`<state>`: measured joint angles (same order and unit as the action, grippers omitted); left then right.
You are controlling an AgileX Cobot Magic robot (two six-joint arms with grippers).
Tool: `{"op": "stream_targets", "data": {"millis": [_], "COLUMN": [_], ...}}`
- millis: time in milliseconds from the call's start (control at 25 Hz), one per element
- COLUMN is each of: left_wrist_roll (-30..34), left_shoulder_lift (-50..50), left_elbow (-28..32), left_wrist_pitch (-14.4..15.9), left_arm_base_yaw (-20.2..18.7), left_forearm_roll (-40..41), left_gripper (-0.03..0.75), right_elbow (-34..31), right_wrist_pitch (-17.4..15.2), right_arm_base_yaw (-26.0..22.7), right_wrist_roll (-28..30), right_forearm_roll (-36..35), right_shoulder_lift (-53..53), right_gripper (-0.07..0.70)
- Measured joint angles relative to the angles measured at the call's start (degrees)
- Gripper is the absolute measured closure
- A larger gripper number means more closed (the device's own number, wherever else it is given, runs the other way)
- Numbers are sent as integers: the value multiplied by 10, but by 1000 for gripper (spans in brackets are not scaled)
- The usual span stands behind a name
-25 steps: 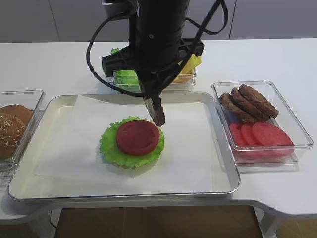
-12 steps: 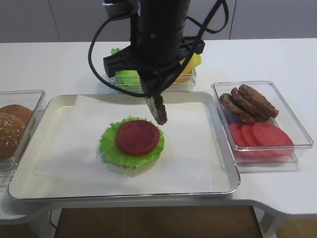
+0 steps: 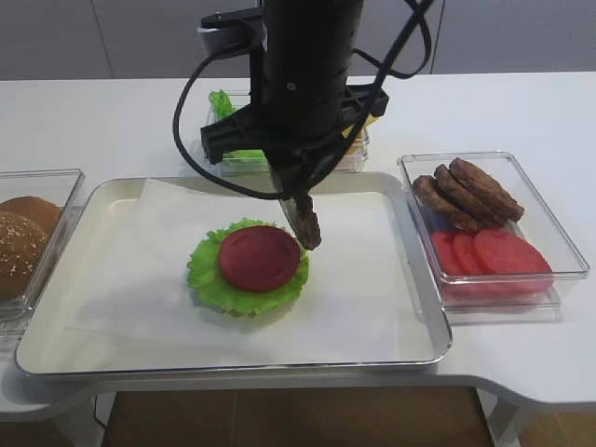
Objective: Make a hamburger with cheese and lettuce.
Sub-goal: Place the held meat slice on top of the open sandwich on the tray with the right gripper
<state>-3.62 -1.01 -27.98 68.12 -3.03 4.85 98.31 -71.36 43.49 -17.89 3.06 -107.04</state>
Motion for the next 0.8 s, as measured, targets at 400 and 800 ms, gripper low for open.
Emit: {"op": "stream_targets", "data": {"millis": [400,800], "left_wrist_roll": [0,0], "left_shoulder_lift": [0,0], "left_elbow": [0,0], "left_wrist_pitch": [0,0], "left_arm_base_yaw": [0,0], "left_forearm_roll": [0,0], "left_gripper": [363,363], "right_elbow": [0,0], "right_wrist_pitch": [0,0], "right_arm_base_yaw": [0,0], "right_wrist_roll": [-13,-14], "right_forearm_roll": [-13,-17], "right_shoulder_lift": [0,-1], "right_gripper": [504,504]}}
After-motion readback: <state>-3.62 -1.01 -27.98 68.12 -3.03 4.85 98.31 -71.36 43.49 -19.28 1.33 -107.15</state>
